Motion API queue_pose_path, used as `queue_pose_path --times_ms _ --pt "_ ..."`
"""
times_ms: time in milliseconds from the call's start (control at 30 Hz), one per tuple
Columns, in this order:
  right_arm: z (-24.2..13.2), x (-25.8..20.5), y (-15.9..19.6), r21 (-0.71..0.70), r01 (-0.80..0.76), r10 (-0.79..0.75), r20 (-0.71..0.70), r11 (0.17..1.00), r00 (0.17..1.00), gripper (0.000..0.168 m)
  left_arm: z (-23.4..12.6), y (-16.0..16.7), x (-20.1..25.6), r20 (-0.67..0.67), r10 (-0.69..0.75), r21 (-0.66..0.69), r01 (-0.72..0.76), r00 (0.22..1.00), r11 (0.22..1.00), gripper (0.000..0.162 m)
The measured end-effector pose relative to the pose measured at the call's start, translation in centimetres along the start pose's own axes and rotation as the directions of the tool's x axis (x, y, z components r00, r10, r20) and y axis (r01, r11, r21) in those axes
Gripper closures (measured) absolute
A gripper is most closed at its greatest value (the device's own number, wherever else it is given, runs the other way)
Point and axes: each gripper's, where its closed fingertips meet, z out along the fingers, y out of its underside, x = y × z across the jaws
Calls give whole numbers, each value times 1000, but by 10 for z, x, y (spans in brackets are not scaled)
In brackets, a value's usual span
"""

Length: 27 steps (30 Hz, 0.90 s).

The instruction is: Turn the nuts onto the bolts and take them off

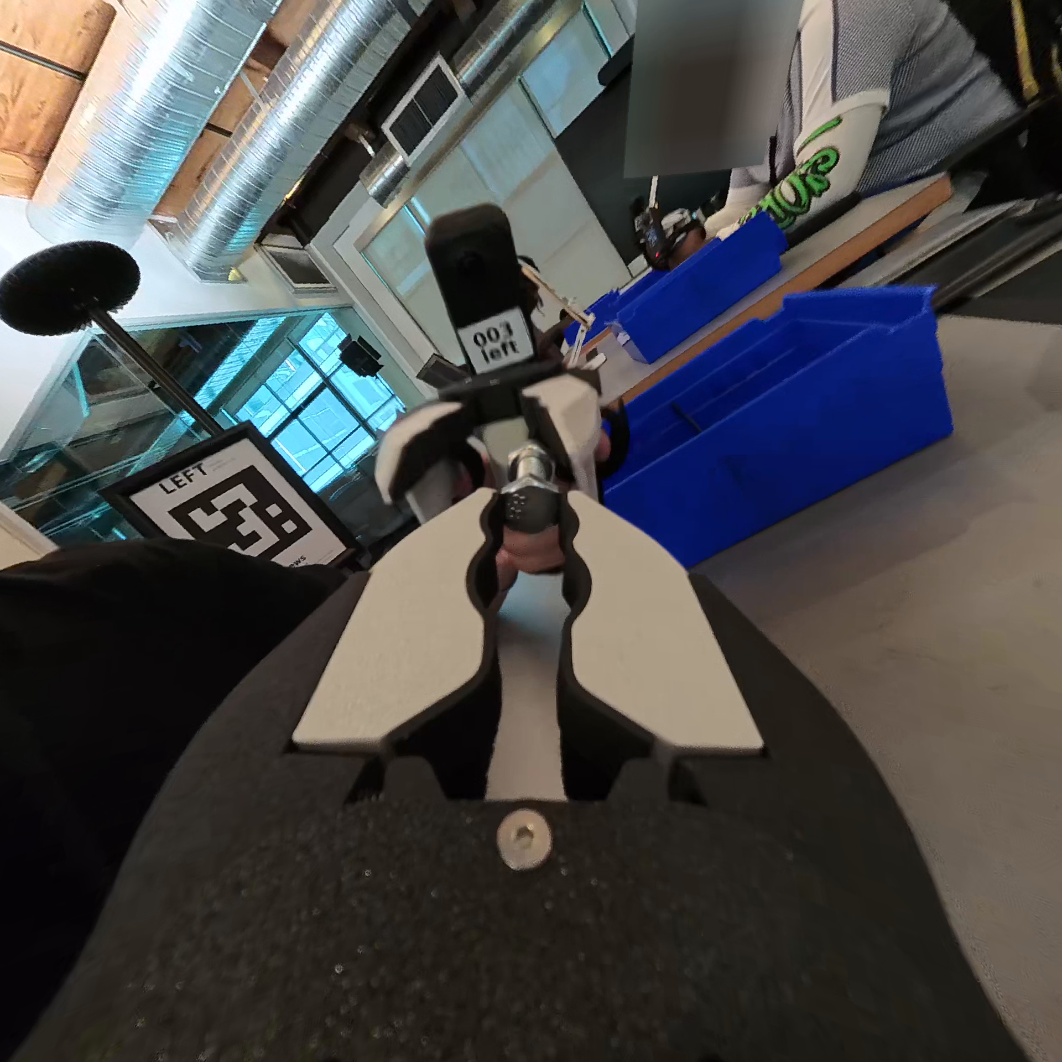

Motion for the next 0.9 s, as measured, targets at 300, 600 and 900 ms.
queue_pose_path --times_ms 300,600,900 --pt "-4 -17 -21 52 50 -51 16 997 999 151 -4 4 1 9 26 1 -26 1000 1000 109" --pt "7 -6 6 -1 -6 6 5 1000 1000 150 -14 -10 4 54 76 57 -79 996 995 109" --pt "13 -6 6 -21 33 -34 -31 999 999 151 -6 -4 14 32 97 37 -98 995 994 102"
